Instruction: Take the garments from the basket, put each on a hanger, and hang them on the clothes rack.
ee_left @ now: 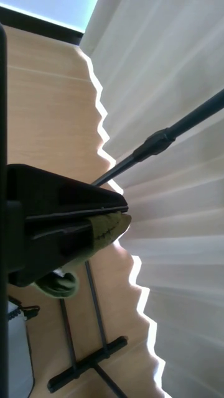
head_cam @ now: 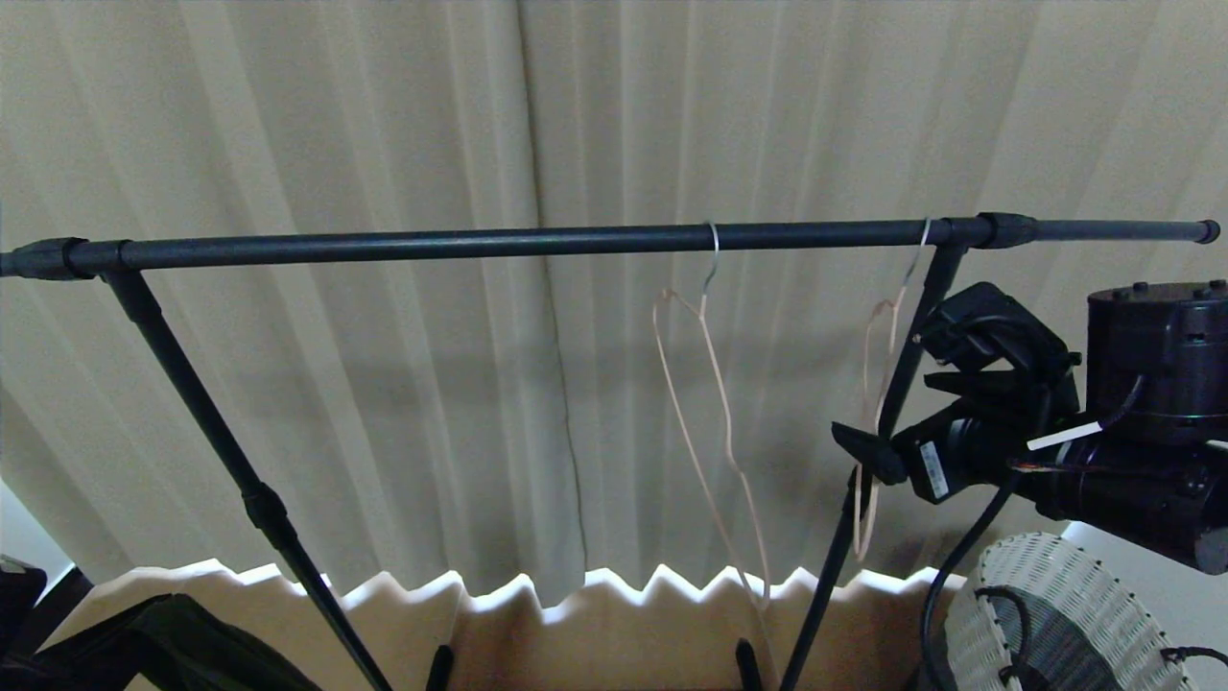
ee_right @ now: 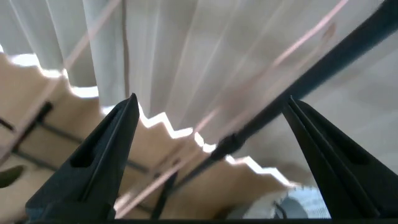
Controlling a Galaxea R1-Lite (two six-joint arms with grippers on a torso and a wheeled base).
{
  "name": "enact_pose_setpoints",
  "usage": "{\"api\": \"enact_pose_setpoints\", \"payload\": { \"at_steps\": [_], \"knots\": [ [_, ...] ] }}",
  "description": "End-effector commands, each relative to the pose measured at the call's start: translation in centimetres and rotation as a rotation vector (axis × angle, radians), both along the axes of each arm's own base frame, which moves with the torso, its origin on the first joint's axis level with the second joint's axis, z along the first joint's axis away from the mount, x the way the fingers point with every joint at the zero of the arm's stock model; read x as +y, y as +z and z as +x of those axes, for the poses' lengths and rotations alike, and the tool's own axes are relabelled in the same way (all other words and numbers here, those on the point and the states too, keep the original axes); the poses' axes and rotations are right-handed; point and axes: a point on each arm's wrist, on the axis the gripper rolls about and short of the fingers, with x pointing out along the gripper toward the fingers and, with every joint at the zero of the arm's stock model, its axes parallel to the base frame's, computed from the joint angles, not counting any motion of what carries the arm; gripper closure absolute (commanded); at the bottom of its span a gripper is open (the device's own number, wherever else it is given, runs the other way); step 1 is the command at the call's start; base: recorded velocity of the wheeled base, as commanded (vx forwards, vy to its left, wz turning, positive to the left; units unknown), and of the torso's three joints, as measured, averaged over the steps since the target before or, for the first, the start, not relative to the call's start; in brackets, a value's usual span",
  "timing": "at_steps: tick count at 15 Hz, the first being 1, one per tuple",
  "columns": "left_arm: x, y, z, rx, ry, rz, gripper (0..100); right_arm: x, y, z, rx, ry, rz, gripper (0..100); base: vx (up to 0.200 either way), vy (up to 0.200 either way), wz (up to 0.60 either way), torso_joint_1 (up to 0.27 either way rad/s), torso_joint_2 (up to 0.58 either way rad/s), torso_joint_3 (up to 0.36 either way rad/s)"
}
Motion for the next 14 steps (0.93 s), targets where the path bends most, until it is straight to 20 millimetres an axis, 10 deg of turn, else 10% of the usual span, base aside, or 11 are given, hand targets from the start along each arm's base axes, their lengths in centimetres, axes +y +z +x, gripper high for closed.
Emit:
{"api": "enact_pose_setpoints", "payload": {
  "at_steps": [1,14],
  "knots": [
    [0.0,0.0,0.0,-0.001,-0.001,0.0,100,-0.3,-0.4,-0.3,0.008,-0.021,-0.012,0,0.0,0.0,0.0,0.0,0.0,0.0],
    [0.0,-0.4,-0.2,0.011,-0.022,-0.006,100,-0.6,1.7,1.0,0.164,-0.176,0.237,0,0.0,0.0,0.0,0.0,0.0,0.0]
  ]
}}
